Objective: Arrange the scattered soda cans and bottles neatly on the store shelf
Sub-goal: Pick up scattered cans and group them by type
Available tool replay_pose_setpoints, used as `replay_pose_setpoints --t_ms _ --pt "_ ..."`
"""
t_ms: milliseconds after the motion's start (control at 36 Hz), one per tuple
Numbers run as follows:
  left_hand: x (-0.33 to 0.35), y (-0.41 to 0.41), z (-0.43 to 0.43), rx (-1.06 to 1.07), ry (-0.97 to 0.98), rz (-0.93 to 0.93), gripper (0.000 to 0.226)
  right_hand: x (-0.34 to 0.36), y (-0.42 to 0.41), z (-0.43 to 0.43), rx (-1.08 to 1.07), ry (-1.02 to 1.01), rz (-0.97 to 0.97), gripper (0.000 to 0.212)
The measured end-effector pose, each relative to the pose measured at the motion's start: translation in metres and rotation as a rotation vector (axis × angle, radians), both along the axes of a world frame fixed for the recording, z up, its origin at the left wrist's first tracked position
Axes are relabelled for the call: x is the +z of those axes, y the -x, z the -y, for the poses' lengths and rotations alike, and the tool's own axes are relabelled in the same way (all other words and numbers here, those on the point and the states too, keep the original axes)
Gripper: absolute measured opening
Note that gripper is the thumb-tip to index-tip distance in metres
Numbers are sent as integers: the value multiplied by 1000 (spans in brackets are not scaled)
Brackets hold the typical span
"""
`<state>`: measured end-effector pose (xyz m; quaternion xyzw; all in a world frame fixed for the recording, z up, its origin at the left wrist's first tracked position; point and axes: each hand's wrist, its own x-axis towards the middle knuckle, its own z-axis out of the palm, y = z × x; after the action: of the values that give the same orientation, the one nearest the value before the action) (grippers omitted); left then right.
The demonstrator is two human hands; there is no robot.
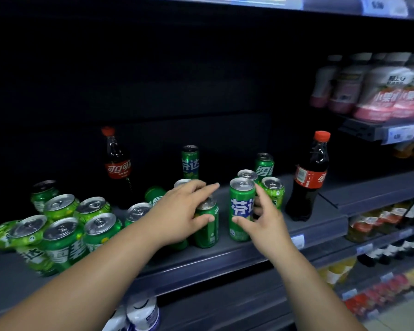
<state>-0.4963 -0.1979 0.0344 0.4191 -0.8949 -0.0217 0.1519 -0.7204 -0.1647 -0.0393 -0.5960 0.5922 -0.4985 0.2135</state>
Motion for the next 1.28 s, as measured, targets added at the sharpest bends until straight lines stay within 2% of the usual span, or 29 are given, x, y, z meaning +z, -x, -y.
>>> replay_pose_setpoints --t_ms 139,222,444,639,750,806,1000,1167,1278 --pt "26 -30 -18 51 104 60 64 44 -1 -13 -64 27 -113 93" --pt "41 -62 -27 120 92 65 60 77 -16 -27 -62 130 -140 93" --pt "42 -198 -71 408 167 -111 54 136 -104 -63 179 287 10 86" --pt "29 -291 -107 651 246 -63 58 128 -223 -53 430 239 63 82" --pt "23 -351 -129 760 262 -6 70 111 -295 -50 522 174 111 90" --pt "20 -381 -139 801 248 14 77 100 -329 -48 562 130 134 88" --pt "-1 -445 -153 764 131 74 78 59 -424 -41 575 15 123 86" --pt "-18 -459 -153 666 194 75 83 26 -473 -31 492 -41 40 83" --pt "-19 -466 -150 614 243 100 83 13 -491 -24 450 -69 59 82"
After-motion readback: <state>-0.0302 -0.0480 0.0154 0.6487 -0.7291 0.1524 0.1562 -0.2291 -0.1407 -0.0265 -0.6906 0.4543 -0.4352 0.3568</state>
